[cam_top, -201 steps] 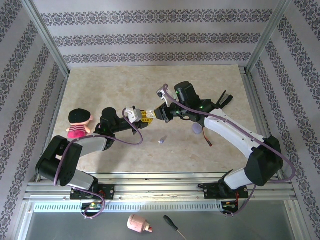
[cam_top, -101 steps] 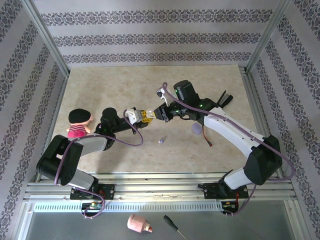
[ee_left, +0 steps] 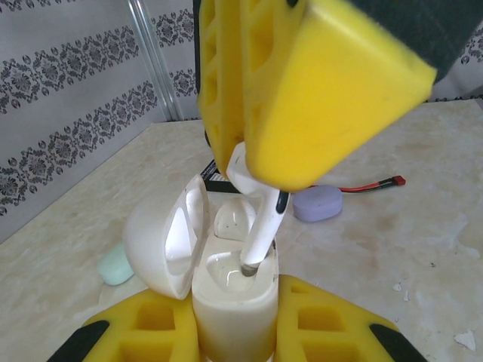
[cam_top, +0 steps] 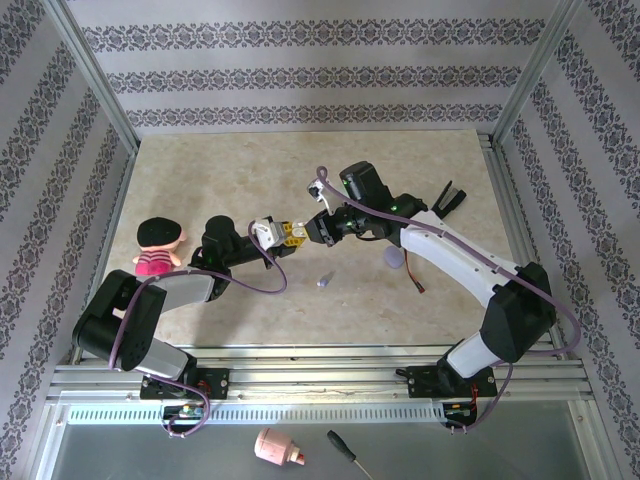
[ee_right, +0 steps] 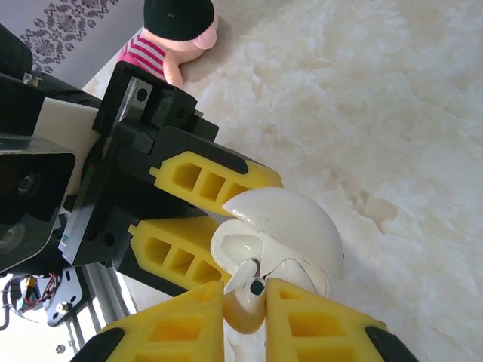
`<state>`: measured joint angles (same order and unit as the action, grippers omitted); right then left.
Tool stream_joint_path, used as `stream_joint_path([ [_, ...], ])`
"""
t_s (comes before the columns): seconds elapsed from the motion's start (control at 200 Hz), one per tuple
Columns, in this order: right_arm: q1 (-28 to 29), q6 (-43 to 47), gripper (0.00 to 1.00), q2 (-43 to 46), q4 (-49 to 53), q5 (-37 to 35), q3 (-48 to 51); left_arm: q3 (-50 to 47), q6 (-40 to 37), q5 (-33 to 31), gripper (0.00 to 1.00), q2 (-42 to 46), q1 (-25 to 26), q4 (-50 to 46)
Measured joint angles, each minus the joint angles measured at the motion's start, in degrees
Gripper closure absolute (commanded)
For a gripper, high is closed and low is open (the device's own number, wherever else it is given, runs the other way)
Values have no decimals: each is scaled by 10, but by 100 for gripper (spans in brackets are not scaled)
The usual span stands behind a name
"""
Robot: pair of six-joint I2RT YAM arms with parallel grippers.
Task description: Insert wireless bluetooth earbuds into charging case
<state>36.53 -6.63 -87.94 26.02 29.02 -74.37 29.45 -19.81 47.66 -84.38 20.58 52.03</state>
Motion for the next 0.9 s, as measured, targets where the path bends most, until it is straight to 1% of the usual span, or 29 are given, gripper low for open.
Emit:
stream_joint_path([
  [0.505,11,20,84,-30,51,-14,-40,-5,-23,-8,100,12,0,-26],
  [0.899,26,39,84,-43,88,-44,-70,-7,-34,-12,100,21,0,-38],
])
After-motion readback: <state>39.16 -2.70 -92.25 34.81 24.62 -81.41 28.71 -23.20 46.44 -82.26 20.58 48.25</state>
